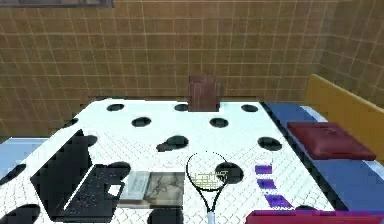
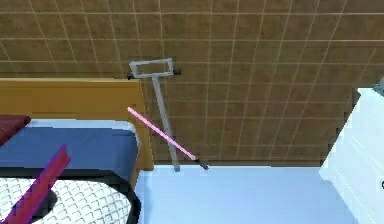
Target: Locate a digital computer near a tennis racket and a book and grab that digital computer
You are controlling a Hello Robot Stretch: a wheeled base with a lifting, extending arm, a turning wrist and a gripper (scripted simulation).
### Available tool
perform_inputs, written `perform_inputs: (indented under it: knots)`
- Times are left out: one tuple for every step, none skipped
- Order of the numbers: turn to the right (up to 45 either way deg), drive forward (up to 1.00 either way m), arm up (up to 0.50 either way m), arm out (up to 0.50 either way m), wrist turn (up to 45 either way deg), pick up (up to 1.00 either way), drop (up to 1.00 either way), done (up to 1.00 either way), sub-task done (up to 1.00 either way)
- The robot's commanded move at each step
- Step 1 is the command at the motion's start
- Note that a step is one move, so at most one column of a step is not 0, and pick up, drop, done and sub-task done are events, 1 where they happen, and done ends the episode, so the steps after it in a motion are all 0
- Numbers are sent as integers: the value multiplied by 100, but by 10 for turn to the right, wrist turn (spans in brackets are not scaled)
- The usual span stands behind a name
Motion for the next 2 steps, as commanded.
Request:
perform_inputs:
  knots:
    - [-450, 0, 0, 0, 0, 0, 0, 0, 0]
    - [-450, 0, 0, 0, 0, 0, 0, 0, 0]
